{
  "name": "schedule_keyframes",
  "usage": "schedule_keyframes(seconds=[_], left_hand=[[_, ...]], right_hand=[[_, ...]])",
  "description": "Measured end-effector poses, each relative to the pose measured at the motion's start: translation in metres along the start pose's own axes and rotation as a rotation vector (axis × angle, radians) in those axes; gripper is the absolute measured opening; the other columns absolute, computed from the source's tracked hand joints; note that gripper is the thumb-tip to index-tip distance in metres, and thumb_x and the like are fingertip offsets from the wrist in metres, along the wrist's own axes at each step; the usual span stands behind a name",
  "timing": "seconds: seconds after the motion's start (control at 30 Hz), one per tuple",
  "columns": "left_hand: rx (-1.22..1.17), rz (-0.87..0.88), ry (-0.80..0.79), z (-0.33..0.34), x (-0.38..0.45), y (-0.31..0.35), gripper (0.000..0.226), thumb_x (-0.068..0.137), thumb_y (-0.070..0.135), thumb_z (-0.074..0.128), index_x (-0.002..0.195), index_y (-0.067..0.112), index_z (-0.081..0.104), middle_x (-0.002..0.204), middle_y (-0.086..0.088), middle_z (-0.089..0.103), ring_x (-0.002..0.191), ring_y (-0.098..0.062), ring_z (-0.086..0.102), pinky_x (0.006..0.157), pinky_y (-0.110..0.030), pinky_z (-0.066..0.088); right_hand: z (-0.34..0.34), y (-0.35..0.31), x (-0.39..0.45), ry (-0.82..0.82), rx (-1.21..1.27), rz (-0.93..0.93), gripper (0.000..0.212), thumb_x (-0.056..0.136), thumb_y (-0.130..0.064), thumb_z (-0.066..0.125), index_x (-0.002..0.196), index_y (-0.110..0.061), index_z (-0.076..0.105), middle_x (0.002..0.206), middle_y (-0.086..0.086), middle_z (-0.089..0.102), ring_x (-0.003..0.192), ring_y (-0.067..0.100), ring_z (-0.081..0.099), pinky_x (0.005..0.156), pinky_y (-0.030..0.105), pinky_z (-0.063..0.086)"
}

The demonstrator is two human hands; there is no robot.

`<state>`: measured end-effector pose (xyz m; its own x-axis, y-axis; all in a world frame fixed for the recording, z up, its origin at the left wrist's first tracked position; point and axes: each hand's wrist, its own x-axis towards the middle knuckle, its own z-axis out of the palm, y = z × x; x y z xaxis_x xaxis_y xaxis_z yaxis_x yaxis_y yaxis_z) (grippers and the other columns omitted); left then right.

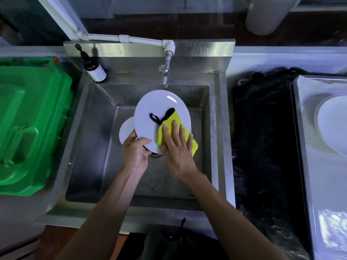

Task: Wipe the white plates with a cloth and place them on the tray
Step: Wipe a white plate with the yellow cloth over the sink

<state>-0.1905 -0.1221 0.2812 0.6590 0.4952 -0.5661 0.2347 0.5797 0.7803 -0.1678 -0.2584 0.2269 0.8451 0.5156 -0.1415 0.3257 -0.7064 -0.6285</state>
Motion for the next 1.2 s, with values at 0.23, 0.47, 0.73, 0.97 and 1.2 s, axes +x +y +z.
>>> schedule_keyframes(seconds=[0.23,0.47,0.73,0.97,1.2], left_hand=[[-0.053,0.003,0.030,-0.004,0.006,0.000,0.049,0.075,-0.020,0.048,0.110,0.006,0.072,0.113,-0.024,0.069,0.099,-0.039,0.067,0.082,-0.044,0.050],[-0.033,0.024,-0.001,-0.008,0.003,0.000,0.054,0.079,-0.018,0.050,0.130,-0.004,0.062,0.131,-0.031,0.061,0.113,-0.049,0.064,0.094,-0.055,0.053],[0.039,-0.007,-0.024,-0.010,0.001,0.001,0.050,0.081,-0.018,0.050,0.128,-0.005,0.060,0.120,-0.022,0.065,0.105,-0.040,0.062,0.069,-0.035,0.055],[0.235,-0.028,-0.095,-0.035,0.007,0.009,0.046,0.061,-0.003,0.065,0.106,0.006,0.073,0.113,-0.017,0.072,0.105,-0.039,0.067,0.071,-0.038,0.059],[0.507,-0.040,-0.181,-0.038,0.017,0.024,0.036,0.056,0.001,0.065,0.084,0.018,0.080,0.100,-0.008,0.078,0.097,-0.035,0.069,0.074,-0.042,0.056]], right_hand=[[0.018,-0.025,-0.019,0.092,0.006,-0.046,0.055,0.108,-0.040,0.019,0.161,-0.031,0.006,0.168,-0.001,-0.013,0.152,0.024,-0.023,0.121,0.061,-0.005],[0.023,-0.007,-0.010,0.230,0.091,0.117,0.056,0.110,-0.038,0.022,0.161,-0.033,0.000,0.165,-0.007,-0.024,0.151,0.022,-0.027,0.120,0.051,-0.014],[-0.006,0.011,0.010,0.348,0.344,0.204,0.067,0.109,-0.025,0.038,0.160,-0.012,-0.003,0.167,0.004,-0.018,0.153,0.025,-0.022,0.125,0.041,-0.006],[-0.040,0.037,0.021,0.256,0.471,0.220,0.071,0.105,-0.030,0.049,0.161,-0.018,0.007,0.169,-0.001,0.008,0.154,0.016,0.013,0.118,0.023,0.015],[-0.056,0.052,0.028,0.196,0.449,0.149,0.069,0.098,-0.027,0.062,0.156,-0.027,0.026,0.155,-0.005,0.039,0.136,0.011,0.038,0.105,0.025,0.030]])
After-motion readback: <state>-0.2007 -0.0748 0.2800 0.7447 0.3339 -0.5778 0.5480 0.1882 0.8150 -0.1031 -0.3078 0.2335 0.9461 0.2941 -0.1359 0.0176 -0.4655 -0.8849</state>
